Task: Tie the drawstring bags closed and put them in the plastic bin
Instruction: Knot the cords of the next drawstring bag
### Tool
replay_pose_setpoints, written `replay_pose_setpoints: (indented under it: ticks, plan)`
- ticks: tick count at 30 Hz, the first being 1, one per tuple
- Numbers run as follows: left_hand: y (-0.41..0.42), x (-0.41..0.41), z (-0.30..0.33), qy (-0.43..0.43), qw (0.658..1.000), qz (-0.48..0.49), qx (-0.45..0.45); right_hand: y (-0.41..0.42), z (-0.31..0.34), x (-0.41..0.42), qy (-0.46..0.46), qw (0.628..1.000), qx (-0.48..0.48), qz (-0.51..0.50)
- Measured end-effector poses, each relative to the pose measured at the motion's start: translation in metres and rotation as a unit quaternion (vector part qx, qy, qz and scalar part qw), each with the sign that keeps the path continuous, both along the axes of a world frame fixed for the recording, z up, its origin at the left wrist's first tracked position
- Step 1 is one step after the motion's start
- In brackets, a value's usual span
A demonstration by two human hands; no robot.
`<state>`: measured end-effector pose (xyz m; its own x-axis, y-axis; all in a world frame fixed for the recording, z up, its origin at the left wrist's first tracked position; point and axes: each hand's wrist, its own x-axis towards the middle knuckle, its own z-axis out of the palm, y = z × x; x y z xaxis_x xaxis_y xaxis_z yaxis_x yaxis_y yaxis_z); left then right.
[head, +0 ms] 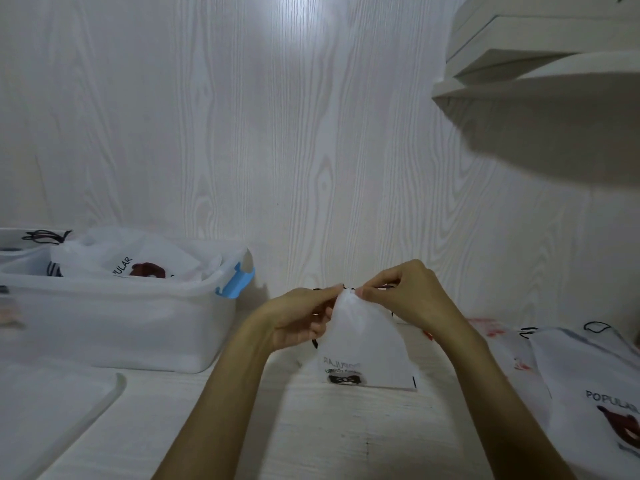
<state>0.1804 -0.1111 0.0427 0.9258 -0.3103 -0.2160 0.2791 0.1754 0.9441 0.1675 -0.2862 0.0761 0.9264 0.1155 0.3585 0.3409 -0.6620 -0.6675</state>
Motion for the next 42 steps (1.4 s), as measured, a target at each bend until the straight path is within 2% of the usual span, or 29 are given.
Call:
replay_pose_setpoints:
  ticks: [5,8,10,12,15,17,21,24,26,30,33,36,39,42]
  plan:
    - [0.003,0.002,0.004,-0.084,0.989,0.101,0.075,0.003,0.002,-0.005,0.031,0.999,-0.006,0.028]
    - [0.006,0.0,0.004,-0.105,0.976,0.157,0.105,0.009,0.002,-0.009,0.044,0.997,-0.048,0.04]
    - [0.008,-0.004,0.006,-0.095,0.976,0.145,0.132,0.013,0.001,-0.009,0.036,0.997,-0.057,0.034]
    - [0.008,-0.009,0.01,-0.082,0.973,0.094,0.192,0.013,0.001,-0.008,0.023,0.998,-0.054,0.018]
    - [0.007,-0.011,0.012,-0.11,0.962,0.061,0.244,0.015,0.002,-0.008,0.012,0.998,-0.058,0.005]
    - [0.005,-0.009,0.012,-0.147,0.953,0.096,0.247,0.015,0.002,-0.009,0.003,0.999,-0.053,-0.004]
    - [0.003,-0.003,0.008,-0.249,0.92,0.249,0.174,0.013,0.002,-0.01,0.007,0.997,-0.07,-0.016]
    - [0.001,-0.001,0.004,-0.302,0.894,0.273,0.19,0.017,-0.001,-0.009,0.034,0.995,-0.097,-0.015]
    - [-0.002,-0.002,0.005,-0.303,0.902,0.248,0.183,0.022,-0.006,-0.009,0.058,0.992,-0.115,-0.013]
    - [-0.004,-0.005,0.01,-0.227,0.953,0.176,0.096,0.03,-0.017,-0.007,0.12,0.984,-0.133,0.003]
    - [-0.003,-0.005,0.01,-0.194,0.952,0.19,0.139,0.033,-0.02,-0.006,0.193,0.971,-0.135,0.043]
    - [0.002,-0.005,0.009,-0.206,0.954,0.171,0.138,0.029,-0.016,-0.01,0.256,0.955,-0.067,0.136]
    - [0.01,-0.005,0.008,-0.222,0.952,0.158,0.142,0.015,-0.012,-0.009,0.293,0.924,0.088,0.228]
    - [0.014,-0.007,0.01,-0.224,0.951,0.155,0.144,0.003,-0.011,-0.005,0.293,0.898,0.172,0.279]
